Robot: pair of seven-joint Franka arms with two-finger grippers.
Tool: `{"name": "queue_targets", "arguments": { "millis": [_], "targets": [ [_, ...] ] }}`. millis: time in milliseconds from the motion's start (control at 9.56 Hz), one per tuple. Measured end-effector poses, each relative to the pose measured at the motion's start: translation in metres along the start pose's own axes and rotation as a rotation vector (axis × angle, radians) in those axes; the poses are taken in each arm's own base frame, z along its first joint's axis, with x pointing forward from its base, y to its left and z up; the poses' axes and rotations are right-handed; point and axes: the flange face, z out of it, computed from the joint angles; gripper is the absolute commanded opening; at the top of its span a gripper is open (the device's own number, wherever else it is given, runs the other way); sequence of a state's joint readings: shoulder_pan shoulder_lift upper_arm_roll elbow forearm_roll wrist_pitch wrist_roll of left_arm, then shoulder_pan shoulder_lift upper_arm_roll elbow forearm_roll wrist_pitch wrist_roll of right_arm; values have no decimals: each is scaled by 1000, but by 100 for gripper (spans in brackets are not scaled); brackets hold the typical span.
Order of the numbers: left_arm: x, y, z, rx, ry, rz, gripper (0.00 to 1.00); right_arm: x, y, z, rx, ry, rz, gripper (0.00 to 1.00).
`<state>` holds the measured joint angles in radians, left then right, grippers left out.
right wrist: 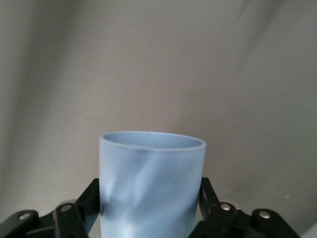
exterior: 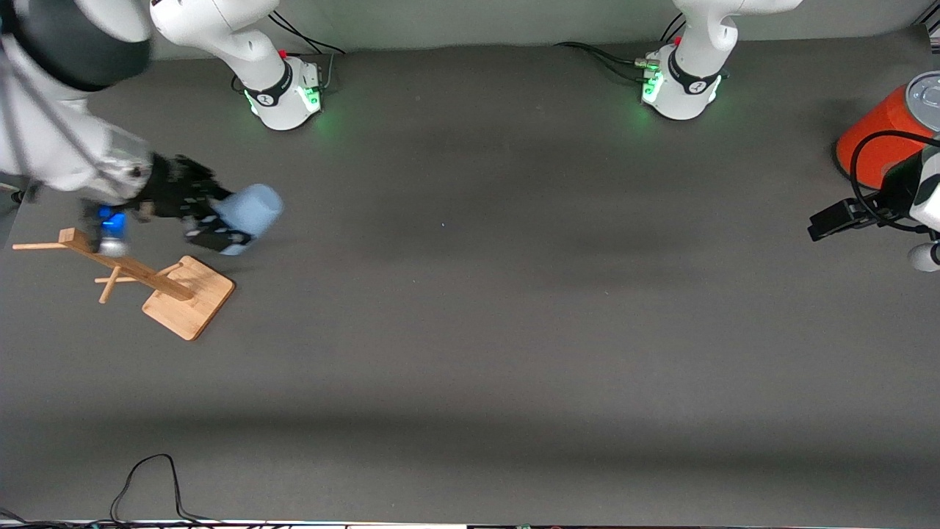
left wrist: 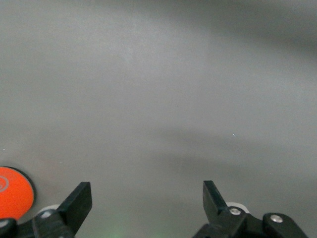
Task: Rotate and upright cup with both arms
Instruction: 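Carry the blue cup with the right gripper to the table middle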
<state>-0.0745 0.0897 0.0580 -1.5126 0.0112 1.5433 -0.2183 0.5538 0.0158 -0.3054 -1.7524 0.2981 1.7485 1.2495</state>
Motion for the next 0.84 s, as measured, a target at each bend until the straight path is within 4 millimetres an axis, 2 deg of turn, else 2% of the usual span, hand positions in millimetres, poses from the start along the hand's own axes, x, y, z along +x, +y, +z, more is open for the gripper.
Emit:
{"name": "queue_targets", "arguments": {
  "millis": [314, 523, 837],
  "targets": [
    [0, 0, 0, 0, 0, 1, 100, -76, -38, 47, -93, 182, -142, 57],
    [0, 0, 0, 0, 0, 0, 100, -130, -57, 93, -160, 307, -250, 57],
    [0, 0, 0, 0, 1, 0, 100, -177, -79, 158, -244, 494, -373, 57]
  ]
}}
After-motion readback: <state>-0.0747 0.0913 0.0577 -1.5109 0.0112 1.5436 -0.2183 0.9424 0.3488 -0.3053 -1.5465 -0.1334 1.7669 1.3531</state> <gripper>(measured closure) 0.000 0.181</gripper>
